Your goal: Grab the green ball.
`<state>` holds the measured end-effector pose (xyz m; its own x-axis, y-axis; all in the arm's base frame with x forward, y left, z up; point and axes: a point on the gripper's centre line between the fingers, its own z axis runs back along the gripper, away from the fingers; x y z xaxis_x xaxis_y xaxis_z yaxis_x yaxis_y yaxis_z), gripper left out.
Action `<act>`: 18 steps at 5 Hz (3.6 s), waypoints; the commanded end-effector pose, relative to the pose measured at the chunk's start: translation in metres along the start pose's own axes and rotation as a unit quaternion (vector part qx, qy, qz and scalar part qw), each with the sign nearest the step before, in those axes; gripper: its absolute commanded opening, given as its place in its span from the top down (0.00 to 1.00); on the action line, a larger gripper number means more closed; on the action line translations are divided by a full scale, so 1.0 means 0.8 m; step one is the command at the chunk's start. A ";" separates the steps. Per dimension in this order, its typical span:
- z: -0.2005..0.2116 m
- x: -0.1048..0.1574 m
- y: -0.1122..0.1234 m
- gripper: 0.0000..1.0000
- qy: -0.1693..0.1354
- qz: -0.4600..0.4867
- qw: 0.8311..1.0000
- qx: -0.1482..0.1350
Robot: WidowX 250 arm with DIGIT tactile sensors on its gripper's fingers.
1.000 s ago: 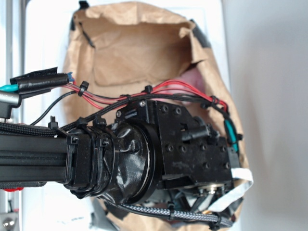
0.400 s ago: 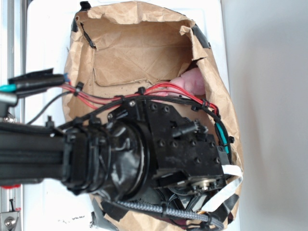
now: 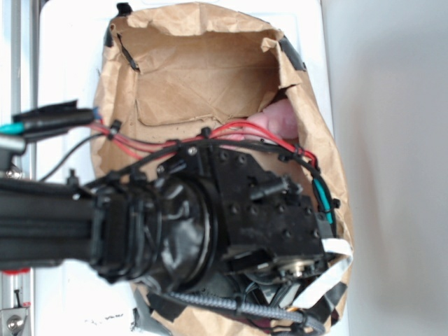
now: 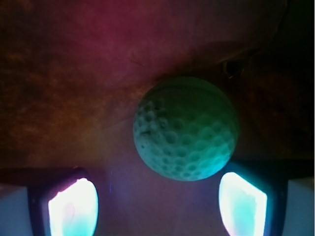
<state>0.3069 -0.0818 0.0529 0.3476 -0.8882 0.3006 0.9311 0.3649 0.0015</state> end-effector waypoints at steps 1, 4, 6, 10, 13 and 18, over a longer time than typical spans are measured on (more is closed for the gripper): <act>0.010 0.015 0.023 0.00 -0.019 -0.014 0.997 0.071; -0.008 0.037 0.012 0.00 -0.050 -0.017 0.999 0.006; -0.001 0.051 0.015 0.00 -0.072 -0.006 0.997 -0.010; -0.004 0.052 0.011 1.00 -0.069 -0.009 0.997 -0.019; -0.001 -0.004 0.031 1.00 0.010 0.086 0.996 0.025; 0.098 -0.066 0.019 1.00 0.019 0.547 0.813 0.196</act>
<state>0.2886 0.0032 0.0878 0.9740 0.0142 0.2262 -0.0273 0.9981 0.0548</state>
